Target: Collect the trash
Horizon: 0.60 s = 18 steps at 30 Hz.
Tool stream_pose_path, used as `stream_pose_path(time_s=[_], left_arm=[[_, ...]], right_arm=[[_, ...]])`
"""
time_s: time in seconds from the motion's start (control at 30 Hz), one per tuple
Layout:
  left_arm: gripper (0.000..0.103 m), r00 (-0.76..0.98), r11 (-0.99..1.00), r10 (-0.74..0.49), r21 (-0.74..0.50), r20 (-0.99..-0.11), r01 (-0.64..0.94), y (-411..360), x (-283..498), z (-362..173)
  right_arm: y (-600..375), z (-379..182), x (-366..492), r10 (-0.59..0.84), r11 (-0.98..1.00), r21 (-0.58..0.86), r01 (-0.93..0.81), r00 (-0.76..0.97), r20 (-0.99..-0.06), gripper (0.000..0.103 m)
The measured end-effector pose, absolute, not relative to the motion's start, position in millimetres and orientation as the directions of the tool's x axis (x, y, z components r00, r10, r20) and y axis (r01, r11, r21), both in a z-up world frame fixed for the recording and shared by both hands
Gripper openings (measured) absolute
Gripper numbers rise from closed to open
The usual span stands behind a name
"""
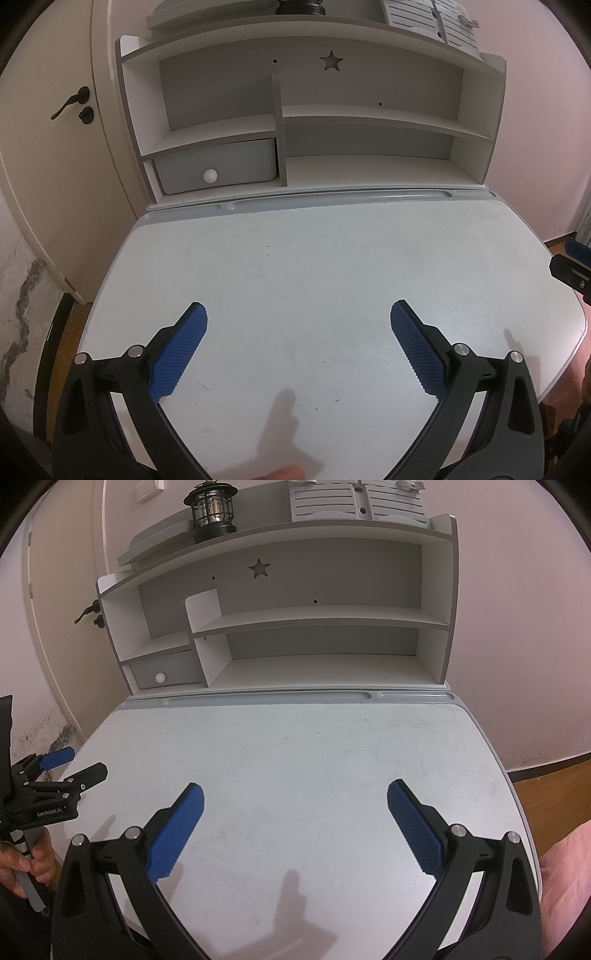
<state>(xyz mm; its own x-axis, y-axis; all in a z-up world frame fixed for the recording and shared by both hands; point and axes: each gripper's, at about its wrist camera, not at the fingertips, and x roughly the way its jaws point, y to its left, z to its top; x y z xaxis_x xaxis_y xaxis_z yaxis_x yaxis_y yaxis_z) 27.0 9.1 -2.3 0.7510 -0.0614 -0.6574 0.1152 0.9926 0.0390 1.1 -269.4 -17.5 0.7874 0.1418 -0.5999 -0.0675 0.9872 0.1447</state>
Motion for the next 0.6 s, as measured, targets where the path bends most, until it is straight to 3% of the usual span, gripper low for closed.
stream_pose_path(time_s=[0.6], left_arm=[[0.097,0.741,0.994,-0.05,0.038,-0.67,0.101,10.1,27.1,-5.0]], right_arm=[[-270.2,-18.7,1.3,0.145,0.987,0.144,-0.072,0.786,-0.601,0.096]])
